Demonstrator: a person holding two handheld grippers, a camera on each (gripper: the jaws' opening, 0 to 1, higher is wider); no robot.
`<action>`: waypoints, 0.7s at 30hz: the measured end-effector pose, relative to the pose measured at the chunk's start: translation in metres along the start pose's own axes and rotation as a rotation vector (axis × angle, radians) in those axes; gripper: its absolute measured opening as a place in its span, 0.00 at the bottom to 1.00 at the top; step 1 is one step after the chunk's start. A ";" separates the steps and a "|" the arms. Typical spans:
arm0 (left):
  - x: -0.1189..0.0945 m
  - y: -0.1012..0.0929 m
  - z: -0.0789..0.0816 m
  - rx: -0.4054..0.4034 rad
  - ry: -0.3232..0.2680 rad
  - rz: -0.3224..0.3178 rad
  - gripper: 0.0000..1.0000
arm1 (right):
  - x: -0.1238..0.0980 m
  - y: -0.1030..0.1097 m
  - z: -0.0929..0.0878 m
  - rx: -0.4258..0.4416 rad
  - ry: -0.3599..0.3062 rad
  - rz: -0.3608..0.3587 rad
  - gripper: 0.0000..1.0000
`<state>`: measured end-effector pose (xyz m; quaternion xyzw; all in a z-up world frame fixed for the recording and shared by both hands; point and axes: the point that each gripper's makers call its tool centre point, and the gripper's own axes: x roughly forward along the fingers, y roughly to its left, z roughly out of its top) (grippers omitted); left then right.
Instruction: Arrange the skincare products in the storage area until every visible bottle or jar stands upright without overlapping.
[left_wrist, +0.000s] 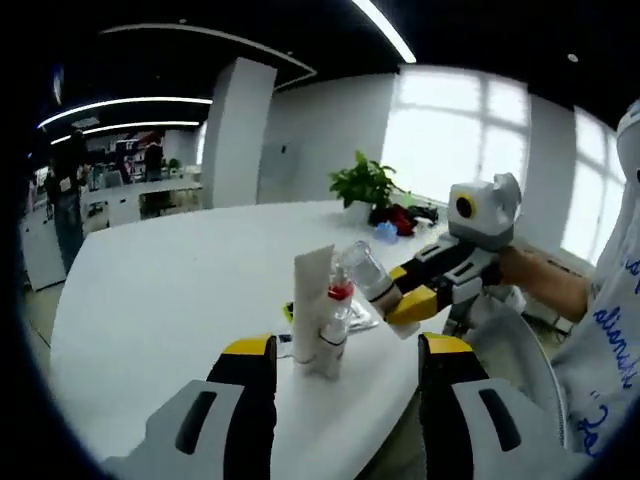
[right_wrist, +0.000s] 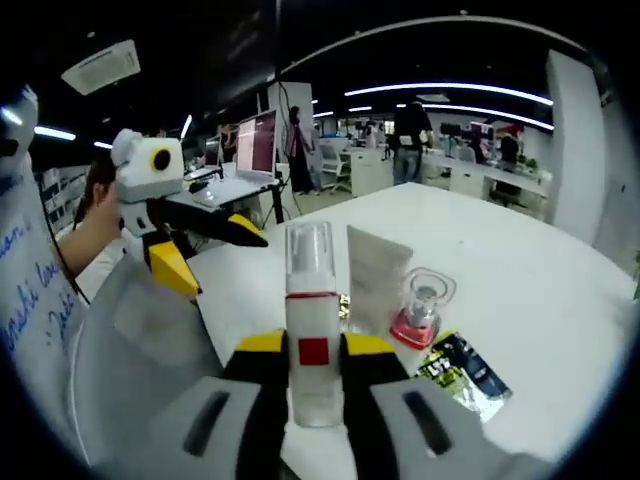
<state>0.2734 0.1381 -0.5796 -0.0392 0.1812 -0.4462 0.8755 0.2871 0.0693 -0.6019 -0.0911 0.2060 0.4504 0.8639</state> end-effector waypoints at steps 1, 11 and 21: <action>0.002 -0.001 0.001 -0.016 -0.009 -0.009 0.52 | 0.001 0.000 0.001 0.002 -0.002 0.001 0.19; 0.020 -0.001 0.011 -0.119 -0.084 -0.006 0.49 | 0.010 0.011 0.003 0.050 -0.035 0.011 0.19; 0.035 -0.004 0.012 -0.232 -0.092 -0.038 0.33 | 0.021 0.023 0.004 0.074 -0.049 0.026 0.19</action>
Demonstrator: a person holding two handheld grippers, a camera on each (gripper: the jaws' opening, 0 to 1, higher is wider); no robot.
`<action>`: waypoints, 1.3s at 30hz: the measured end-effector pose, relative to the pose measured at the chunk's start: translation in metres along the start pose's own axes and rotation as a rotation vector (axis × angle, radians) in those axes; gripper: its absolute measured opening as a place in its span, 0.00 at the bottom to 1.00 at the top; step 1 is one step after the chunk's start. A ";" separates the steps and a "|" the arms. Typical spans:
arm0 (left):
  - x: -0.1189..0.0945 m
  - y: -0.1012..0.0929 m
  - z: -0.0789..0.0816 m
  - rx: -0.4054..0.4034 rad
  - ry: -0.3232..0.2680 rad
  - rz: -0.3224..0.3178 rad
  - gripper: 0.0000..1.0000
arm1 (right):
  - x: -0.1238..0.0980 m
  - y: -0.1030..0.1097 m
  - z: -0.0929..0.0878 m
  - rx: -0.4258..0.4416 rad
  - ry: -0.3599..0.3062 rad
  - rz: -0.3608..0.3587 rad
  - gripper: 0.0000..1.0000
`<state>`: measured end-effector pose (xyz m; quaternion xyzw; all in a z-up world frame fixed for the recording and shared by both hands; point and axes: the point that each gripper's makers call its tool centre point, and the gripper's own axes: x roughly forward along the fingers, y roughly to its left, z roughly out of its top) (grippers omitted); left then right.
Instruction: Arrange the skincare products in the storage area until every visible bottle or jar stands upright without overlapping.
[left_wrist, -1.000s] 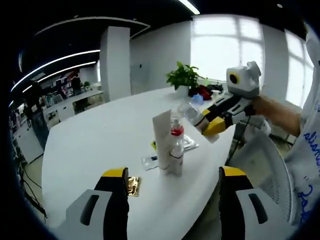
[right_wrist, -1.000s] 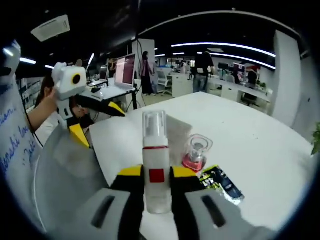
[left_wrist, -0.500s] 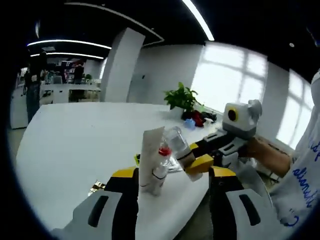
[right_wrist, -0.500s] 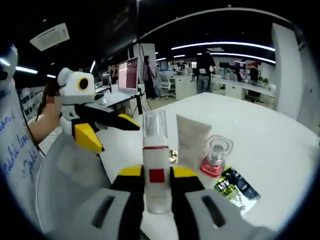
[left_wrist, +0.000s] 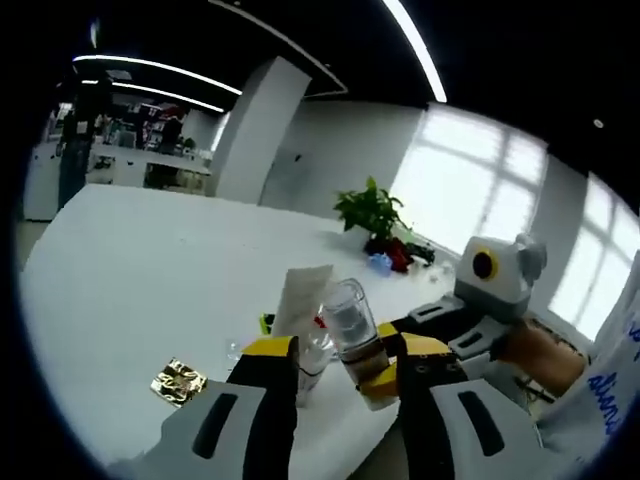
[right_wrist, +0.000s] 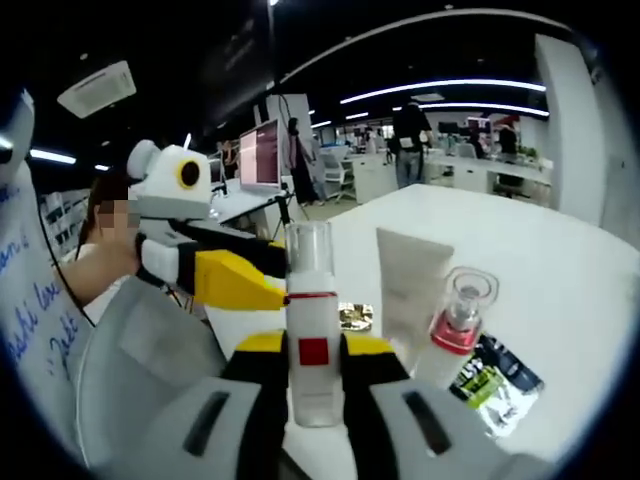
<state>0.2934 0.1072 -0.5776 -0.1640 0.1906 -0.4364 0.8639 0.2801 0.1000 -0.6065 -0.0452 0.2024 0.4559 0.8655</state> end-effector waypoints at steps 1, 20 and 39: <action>0.002 0.000 -0.001 -0.021 -0.001 0.002 0.32 | 0.001 0.001 0.000 -0.004 0.004 0.001 0.19; 0.012 0.007 -0.008 -0.072 0.026 0.027 0.21 | 0.009 0.006 -0.007 -0.037 0.035 -0.013 0.19; 0.020 0.005 -0.012 -0.164 -0.009 0.057 0.19 | 0.012 -0.002 -0.001 -0.053 0.004 -0.072 0.19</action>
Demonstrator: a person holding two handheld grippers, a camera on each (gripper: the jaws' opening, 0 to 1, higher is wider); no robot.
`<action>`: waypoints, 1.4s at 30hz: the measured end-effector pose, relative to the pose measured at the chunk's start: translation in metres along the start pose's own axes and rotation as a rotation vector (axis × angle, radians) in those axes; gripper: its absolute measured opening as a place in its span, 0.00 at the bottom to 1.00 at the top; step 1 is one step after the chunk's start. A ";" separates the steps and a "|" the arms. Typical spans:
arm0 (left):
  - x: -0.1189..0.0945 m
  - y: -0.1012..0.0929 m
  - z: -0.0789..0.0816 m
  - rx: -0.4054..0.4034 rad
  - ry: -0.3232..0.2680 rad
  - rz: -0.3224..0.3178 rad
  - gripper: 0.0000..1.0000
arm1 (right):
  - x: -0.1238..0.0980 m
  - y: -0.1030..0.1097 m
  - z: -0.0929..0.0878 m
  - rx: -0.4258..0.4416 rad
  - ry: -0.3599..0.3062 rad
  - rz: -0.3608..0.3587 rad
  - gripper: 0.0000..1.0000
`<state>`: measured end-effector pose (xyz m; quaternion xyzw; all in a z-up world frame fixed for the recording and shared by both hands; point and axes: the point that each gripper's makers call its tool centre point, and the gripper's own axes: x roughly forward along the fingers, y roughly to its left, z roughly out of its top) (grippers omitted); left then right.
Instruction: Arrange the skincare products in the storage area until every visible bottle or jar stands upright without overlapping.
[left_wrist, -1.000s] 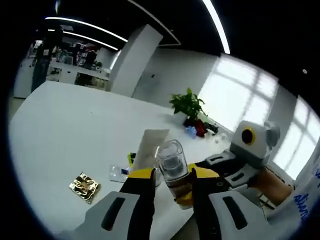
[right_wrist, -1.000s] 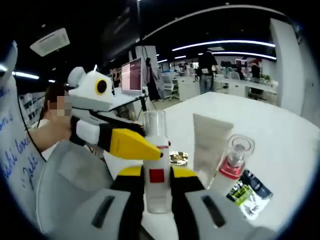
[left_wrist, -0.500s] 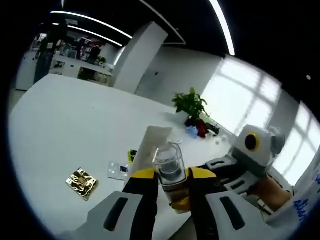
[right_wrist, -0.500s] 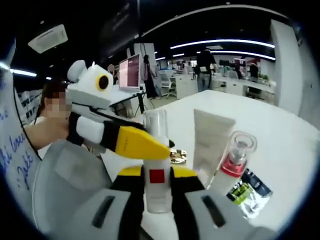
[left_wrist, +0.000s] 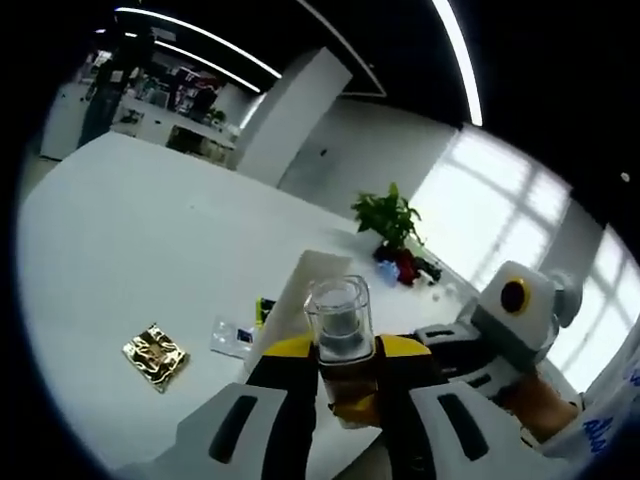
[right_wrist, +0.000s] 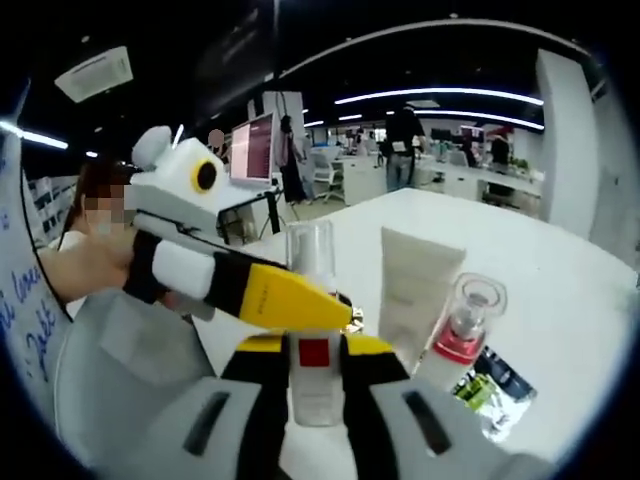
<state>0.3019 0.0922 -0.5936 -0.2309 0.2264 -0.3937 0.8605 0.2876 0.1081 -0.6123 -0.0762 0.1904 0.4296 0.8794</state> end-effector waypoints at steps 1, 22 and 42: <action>0.000 0.000 0.000 0.000 0.002 0.001 0.19 | 0.000 0.000 0.000 0.000 0.000 0.001 0.19; 0.004 0.001 -0.011 0.125 0.100 -0.010 0.17 | -0.007 -0.004 -0.019 0.000 0.033 0.002 0.21; 0.002 0.014 -0.035 0.356 0.257 -0.035 0.17 | -0.035 0.000 0.019 0.119 -0.103 0.085 0.24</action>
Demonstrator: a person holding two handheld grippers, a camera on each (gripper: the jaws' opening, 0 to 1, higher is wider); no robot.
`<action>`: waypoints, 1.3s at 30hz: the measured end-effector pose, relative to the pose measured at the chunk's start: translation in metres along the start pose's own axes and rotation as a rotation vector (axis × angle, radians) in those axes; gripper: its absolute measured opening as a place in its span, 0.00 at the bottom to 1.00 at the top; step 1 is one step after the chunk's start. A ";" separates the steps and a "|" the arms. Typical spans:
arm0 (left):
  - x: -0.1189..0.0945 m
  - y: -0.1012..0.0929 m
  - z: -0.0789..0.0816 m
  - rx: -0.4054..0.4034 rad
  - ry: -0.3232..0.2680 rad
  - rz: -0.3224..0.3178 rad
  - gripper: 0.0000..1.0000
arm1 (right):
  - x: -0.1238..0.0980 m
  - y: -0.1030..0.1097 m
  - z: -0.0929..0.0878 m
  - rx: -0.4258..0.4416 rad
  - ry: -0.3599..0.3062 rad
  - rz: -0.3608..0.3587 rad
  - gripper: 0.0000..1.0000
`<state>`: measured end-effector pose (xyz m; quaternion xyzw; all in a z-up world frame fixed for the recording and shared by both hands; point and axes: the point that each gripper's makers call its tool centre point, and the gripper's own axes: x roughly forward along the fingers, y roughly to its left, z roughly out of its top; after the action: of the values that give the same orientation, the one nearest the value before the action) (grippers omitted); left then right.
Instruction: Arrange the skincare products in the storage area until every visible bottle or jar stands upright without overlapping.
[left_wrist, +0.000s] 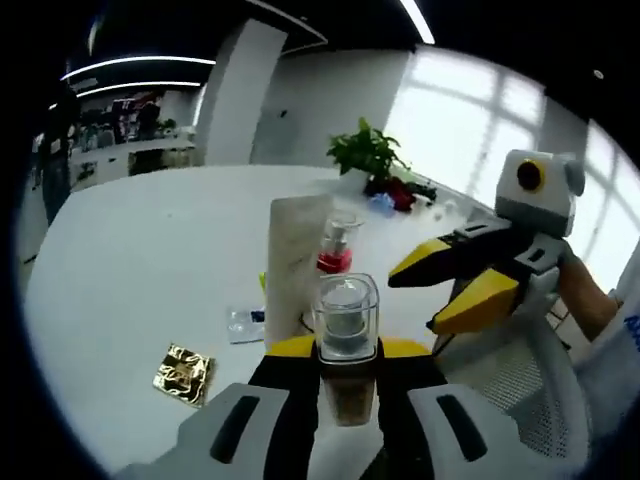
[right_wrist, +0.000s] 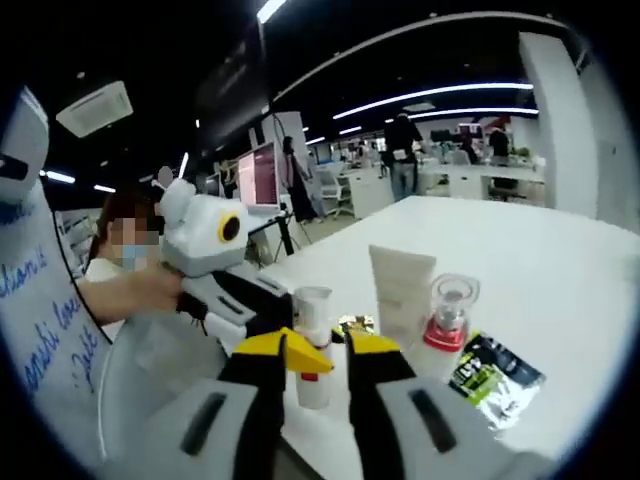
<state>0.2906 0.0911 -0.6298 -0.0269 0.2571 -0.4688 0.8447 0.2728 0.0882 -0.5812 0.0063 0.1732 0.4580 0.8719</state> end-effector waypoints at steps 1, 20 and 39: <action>0.001 -0.004 -0.001 0.007 0.004 -0.018 0.17 | 0.001 0.001 0.001 0.002 -0.007 0.006 0.24; 0.001 -0.045 -0.017 0.132 0.083 -0.211 0.17 | 0.012 0.018 -0.008 -0.028 0.017 0.096 0.24; 0.008 -0.040 -0.018 0.190 0.084 -0.201 0.19 | 0.010 0.009 -0.011 -0.002 0.015 0.062 0.20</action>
<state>0.2547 0.0661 -0.6368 0.0473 0.2424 -0.5739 0.7808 0.2678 0.1001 -0.5931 0.0075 0.1793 0.4849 0.8559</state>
